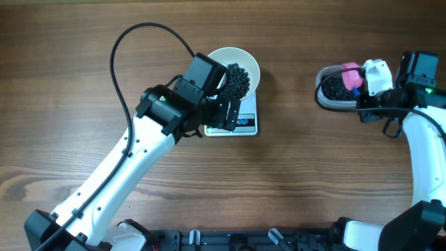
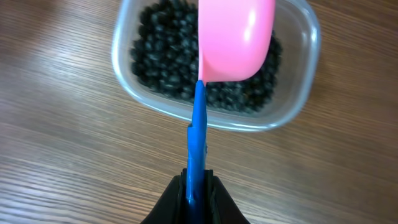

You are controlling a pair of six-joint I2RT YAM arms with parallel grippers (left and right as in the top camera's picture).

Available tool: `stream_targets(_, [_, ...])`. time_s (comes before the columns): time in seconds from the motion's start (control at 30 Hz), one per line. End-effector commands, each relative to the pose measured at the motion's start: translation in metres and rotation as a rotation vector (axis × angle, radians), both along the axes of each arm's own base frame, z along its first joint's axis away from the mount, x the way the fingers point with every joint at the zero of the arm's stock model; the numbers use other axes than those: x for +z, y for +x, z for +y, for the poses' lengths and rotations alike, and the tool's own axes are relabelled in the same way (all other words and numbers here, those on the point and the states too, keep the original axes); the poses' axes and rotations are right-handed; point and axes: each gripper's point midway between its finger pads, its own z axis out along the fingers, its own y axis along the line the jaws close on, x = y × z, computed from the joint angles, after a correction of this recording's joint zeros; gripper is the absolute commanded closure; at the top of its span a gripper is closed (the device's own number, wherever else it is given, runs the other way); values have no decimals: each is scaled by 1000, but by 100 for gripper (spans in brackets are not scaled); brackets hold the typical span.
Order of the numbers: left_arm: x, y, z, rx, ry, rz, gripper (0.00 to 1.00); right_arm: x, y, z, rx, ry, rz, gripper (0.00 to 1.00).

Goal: Scoop item into bowl and weigh 150g on scale
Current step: 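Dip pink scoop into black beans in tub with right gripper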

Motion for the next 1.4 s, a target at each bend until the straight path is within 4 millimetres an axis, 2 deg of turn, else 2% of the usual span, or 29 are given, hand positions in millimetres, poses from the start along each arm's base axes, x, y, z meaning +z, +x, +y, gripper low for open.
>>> stream_targets(0.0, [10,1,0,-10,-4,-32,0,-1,0,-19,-22,-107,17,96])
stream_targets(0.13, [10,1,0,-10,-4,-32,0,-1,5,-20,-24,-105,0,96])
stream_targets(0.47, [10,1,0,-10,-4,-32,0,-26,5,-13,-8,-52,70,96])
stream_targets(0.77, [10,1,0,-10,-4,-32,0,-28,9,-6,11,-10,64,96])
stream_targets(0.97, [10,1,0,-9,-4,-31,0,-47,8,-5,4,9,117,96])
stream_targets(1.1, [10,1,0,-9,-4,-32,0,-45,10,9,32,81,100,96])
stream_targets(1.23, [10,1,0,-10,-5,-32,0,-46,7,13,37,100,111,96])
stream_targets(1.37, [10,1,-1,-10,-4,-31,0,-44,4,29,69,185,116,96])
